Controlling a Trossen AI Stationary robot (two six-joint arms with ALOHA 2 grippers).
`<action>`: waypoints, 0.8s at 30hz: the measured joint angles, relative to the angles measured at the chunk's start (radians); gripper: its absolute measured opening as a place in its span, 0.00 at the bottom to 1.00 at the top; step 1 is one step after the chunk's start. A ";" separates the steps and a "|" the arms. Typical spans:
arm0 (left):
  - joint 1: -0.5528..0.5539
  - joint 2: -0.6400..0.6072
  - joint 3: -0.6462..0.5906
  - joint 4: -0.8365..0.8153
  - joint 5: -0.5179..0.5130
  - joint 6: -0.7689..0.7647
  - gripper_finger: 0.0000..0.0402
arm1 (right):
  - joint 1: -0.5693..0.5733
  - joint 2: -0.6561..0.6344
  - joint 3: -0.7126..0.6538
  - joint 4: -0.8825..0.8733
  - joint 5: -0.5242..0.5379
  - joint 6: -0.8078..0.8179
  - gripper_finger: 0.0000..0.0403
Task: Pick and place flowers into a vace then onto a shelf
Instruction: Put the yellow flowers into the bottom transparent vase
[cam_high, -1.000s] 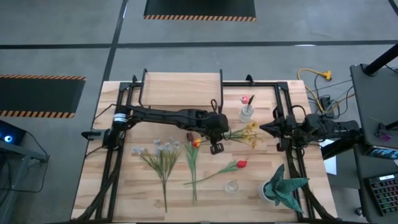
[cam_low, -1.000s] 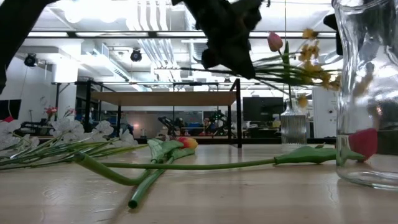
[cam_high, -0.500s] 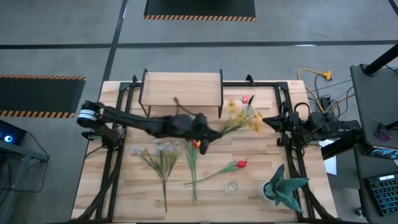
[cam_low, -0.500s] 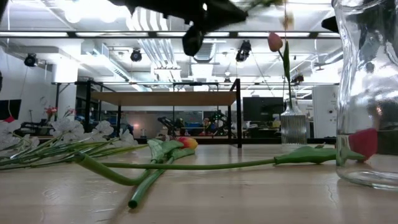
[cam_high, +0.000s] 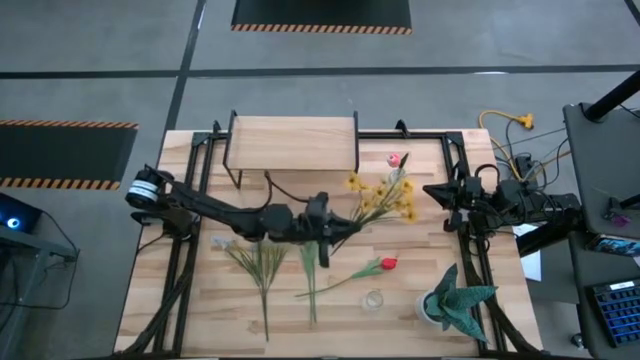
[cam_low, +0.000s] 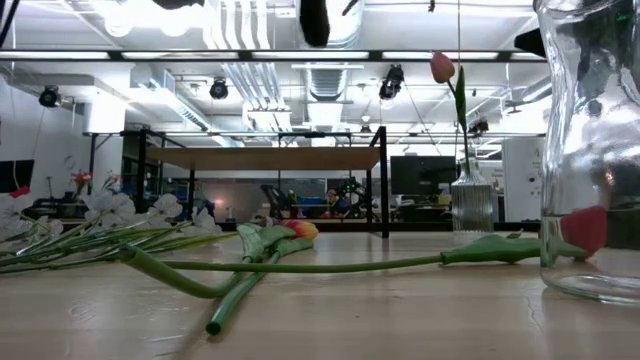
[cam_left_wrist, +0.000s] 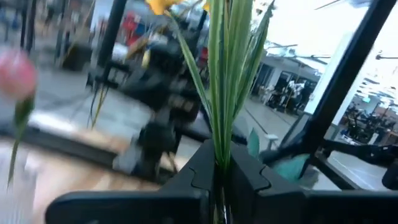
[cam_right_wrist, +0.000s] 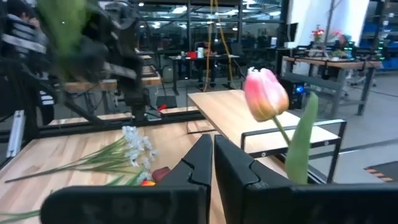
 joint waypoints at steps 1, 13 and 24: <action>-0.004 0.010 0.029 0.001 0.001 0.031 0.01 | 0.000 0.000 0.000 0.000 0.008 0.005 0.02; -0.056 0.208 0.243 0.000 0.001 0.097 0.01 | 0.000 0.000 -0.001 0.000 0.036 0.010 0.02; -0.100 0.402 0.451 0.004 0.006 0.107 0.01 | 0.000 0.001 -0.001 0.000 0.037 0.010 0.02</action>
